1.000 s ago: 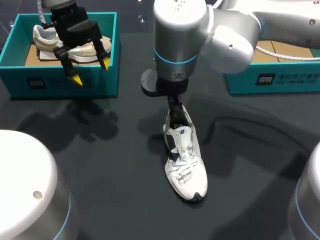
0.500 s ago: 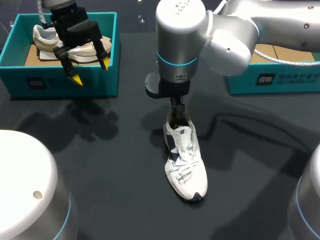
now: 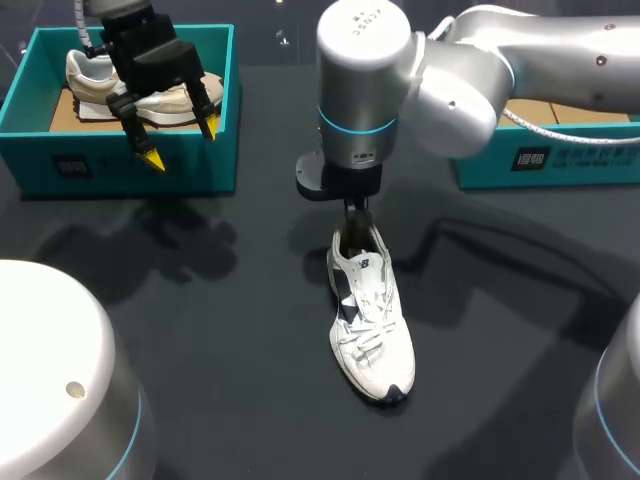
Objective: Take the shoe out of the shoebox, open the shoe tongue, remove and reinsert the insole, then place the shoe into the shoebox
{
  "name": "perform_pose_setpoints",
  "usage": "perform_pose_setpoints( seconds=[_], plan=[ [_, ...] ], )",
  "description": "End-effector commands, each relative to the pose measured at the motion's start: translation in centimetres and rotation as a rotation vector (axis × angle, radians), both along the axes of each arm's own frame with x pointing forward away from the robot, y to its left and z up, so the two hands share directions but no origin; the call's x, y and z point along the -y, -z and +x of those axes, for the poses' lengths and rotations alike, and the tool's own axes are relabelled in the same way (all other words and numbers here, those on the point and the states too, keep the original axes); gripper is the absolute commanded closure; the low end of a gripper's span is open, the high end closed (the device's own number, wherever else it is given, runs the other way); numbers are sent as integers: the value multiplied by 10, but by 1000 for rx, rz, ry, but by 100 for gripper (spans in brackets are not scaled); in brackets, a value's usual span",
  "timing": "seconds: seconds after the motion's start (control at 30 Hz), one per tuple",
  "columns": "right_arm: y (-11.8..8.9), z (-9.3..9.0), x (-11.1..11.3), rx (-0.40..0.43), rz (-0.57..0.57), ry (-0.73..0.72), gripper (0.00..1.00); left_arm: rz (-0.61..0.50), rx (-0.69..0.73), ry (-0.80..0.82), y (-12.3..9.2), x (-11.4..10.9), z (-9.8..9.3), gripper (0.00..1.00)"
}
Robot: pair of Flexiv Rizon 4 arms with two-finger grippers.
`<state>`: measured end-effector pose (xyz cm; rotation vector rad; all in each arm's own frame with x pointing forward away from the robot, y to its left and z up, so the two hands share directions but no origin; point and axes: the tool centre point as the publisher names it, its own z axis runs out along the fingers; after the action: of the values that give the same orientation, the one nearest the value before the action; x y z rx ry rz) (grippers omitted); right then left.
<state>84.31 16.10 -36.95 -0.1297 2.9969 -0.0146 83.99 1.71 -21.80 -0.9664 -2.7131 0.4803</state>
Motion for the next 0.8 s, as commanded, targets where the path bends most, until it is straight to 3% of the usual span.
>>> perform_pose_setpoints(
  seconds=[0.03,0.3,0.43,0.6,0.67,0.7,0.8],
  plan=[
    [6,2,-1,-10,5,-4,13,0,3,0,0,-1,-1,0],
    [12,1,-1,-35,9,-11,33,0,3,0,0,-1,-1,0],
    [14,-3,0,-43,11,-12,50,0,3,0,0,-1,-1,0],
    [15,-7,1,-50,13,-10,64,0,3,0,0,-1,-1,0],
    [15,-9,1,-51,13,-10,93,0,3,0,0,-1,-1,0],
    [15,-11,1,-52,14,-9,100,0,3,0,0,-1,-1,0],
    [13,-15,2,-49,17,-6,100,0,3,0,0,-1,-1,0]
  ],
)
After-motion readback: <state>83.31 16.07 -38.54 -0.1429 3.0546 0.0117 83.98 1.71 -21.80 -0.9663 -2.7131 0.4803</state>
